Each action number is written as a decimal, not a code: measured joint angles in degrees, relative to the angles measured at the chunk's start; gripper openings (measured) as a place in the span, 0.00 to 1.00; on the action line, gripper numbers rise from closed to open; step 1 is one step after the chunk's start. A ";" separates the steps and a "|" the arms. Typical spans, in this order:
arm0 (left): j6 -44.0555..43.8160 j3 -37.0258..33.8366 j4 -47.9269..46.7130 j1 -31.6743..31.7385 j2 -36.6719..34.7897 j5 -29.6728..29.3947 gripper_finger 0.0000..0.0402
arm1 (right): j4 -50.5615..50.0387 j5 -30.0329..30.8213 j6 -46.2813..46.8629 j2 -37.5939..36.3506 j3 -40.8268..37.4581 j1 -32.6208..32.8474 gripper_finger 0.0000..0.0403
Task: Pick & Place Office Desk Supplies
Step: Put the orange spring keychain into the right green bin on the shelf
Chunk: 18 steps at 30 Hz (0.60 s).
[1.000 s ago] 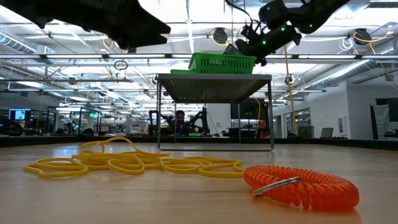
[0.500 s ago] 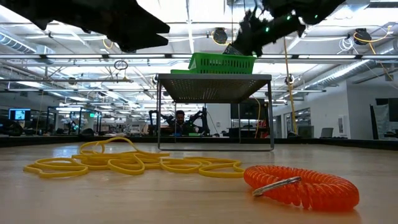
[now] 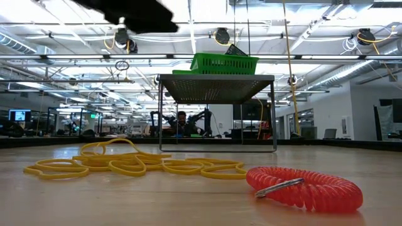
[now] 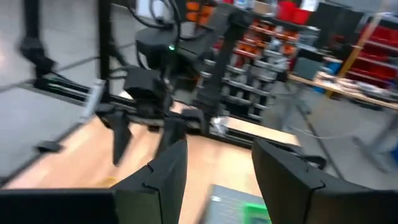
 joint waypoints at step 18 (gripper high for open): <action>-5.57 19.95 1.36 -1.33 30.55 15.97 0.74 | 25.42 0.28 0.85 -4.99 -23.30 11.83 0.38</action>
